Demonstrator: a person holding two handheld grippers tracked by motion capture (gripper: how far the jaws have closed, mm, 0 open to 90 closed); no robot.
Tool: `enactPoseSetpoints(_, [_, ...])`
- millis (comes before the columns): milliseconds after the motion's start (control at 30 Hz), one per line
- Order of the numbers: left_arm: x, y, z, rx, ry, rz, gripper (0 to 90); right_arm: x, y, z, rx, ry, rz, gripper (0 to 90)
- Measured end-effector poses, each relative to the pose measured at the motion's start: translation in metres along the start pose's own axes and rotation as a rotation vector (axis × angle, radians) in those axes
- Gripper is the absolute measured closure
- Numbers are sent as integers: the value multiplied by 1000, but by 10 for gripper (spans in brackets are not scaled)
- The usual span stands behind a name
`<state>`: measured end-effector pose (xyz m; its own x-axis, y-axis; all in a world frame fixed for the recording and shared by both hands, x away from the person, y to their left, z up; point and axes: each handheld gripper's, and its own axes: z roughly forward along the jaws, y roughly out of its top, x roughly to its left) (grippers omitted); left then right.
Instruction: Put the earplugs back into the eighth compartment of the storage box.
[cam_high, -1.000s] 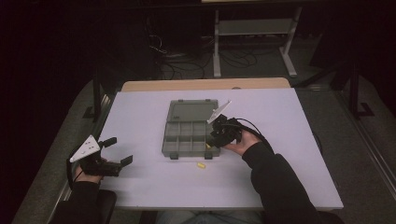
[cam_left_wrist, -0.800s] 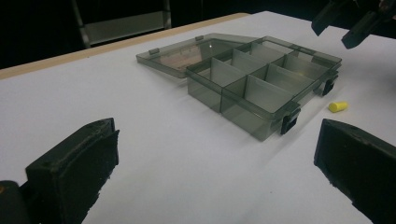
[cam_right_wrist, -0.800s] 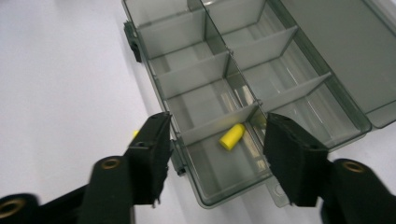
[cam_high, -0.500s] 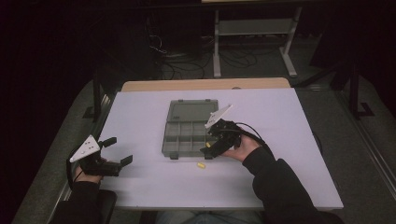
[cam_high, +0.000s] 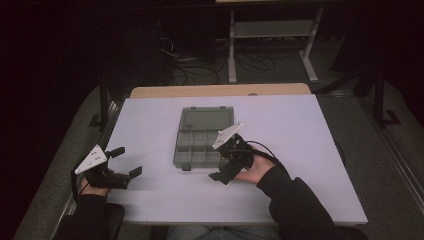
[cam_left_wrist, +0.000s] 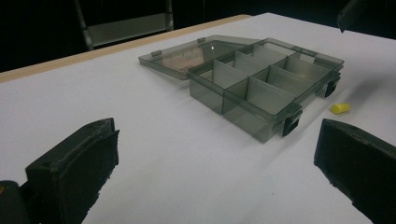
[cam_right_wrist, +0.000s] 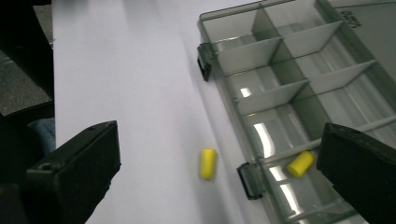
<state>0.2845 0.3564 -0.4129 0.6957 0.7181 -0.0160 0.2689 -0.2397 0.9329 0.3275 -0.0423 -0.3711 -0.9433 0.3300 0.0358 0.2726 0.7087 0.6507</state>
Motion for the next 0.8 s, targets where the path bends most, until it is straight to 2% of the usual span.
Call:
enactPoseSetpoints(300, [0,0,0,1,0,2,0,12,-3,13,27,28,-18,0])
enactPoseSetpoints(800, [0,0,0,2,-2,3,0,20,-13,31,69,54,-26,0])
